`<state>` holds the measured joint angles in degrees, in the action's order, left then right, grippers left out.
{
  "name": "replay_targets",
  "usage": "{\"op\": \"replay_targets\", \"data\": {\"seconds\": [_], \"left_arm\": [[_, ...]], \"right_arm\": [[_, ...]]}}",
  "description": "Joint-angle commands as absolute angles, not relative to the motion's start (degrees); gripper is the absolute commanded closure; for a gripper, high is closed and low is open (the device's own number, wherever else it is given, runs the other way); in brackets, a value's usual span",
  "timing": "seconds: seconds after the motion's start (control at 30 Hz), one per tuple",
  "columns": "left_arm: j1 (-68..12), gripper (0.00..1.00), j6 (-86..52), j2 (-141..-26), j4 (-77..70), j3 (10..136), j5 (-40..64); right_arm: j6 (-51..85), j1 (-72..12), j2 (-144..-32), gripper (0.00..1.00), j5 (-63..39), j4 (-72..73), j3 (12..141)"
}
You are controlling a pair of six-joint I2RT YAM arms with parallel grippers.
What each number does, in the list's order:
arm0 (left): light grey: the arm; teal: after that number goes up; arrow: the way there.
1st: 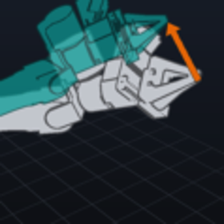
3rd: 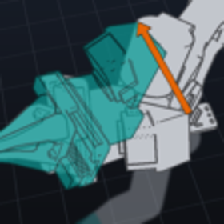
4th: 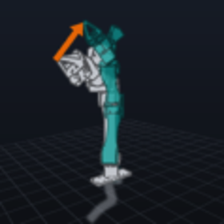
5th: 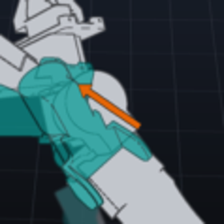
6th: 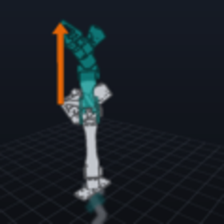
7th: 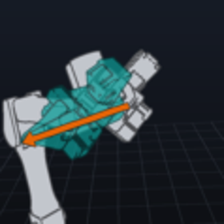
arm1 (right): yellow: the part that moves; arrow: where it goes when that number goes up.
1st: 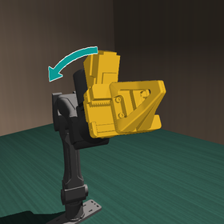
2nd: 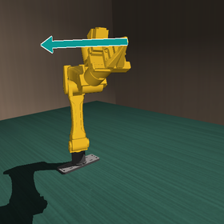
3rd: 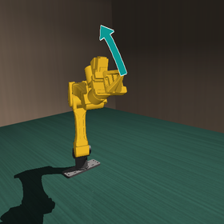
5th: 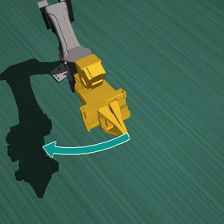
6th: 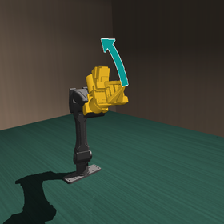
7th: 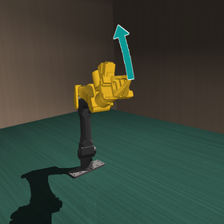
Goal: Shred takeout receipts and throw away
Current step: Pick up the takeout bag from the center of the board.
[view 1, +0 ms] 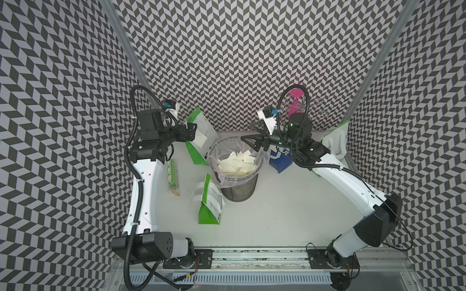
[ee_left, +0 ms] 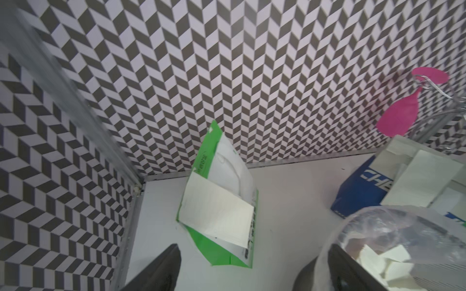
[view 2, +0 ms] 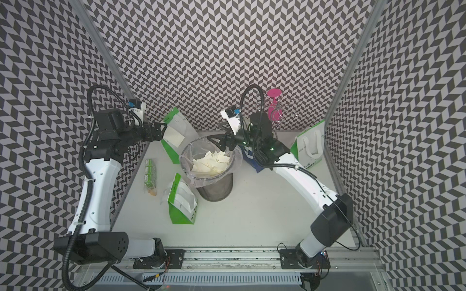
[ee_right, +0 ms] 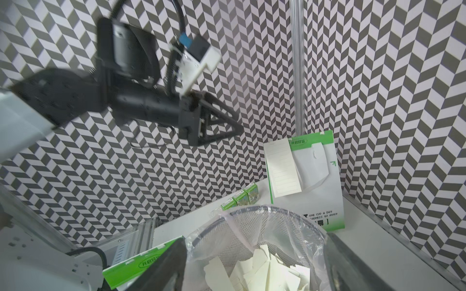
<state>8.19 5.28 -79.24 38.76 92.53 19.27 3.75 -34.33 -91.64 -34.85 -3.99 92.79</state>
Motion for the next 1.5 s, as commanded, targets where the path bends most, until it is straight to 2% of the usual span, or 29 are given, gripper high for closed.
{"op": "replay_targets", "data": {"seconds": [0.0,0.17,0.3,0.63,0.87,0.97,1.0,1.07,1.17,1.3,1.4,1.47], "left_arm": [[12.8,0.12,7.9,-80.3,32.4,88.7,22.8],[16.5,0.15,10.3,-84.6,30.1,88.3,25.1],[19.0,0.21,8.8,-85.4,21.6,83.6,31.8],[18.8,0.29,7.6,-92.7,10.1,79.3,38.4],[18.0,0.37,9.0,-99.7,9.9,84.3,39.3],[17.6,0.56,9.7,-102.1,10.6,86.6,41.5],[17.3,0.6,10.3,-102.6,10.8,87.1,41.8],[16.6,0.6,11.4,-103.1,11.0,87.5,42.8],[16.3,0.79,12.0,-103.7,11.1,87.7,44.1],[16.3,0.84,13.1,-103.3,12.0,87.2,45.0],[16.2,0.95,14.7,-102.4,13.1,86.7,45.4],[16.2,0.96,15.8,-101.8,14.2,86.4,45.7]], "right_arm": [[6.0,-34.3,-93.3,0.16,-35.2,0.0,95.8],[7.5,-34.3,-96.0,0.14,-35.9,1.4,98.1],[8.4,-34.3,-98.1,0.15,-36.2,2.2,100.0],[8.3,-34.3,-101.8,0.15,-36.5,1.5,104.1],[7.6,-34.3,-103.4,0.15,-36.5,1.2,105.4],[7.5,-34.2,-103.9,0.15,-36.8,1.5,105.5],[7.4,-34.2,-104.0,0.15,-36.8,1.5,105.4],[7.2,-34.2,-104.4,0.15,-36.9,1.6,105.5],[6.6,-34.0,-105.0,0.15,-37.0,1.4,106.1],[5.1,-33.9,-105.9,0.15,-36.6,0.3,107.3],[4.0,-33.9,-106.6,0.15,-36.4,-0.2,107.6],[3.1,-33.8,-107.1,0.15,-36.1,-0.6,107.9]]}}
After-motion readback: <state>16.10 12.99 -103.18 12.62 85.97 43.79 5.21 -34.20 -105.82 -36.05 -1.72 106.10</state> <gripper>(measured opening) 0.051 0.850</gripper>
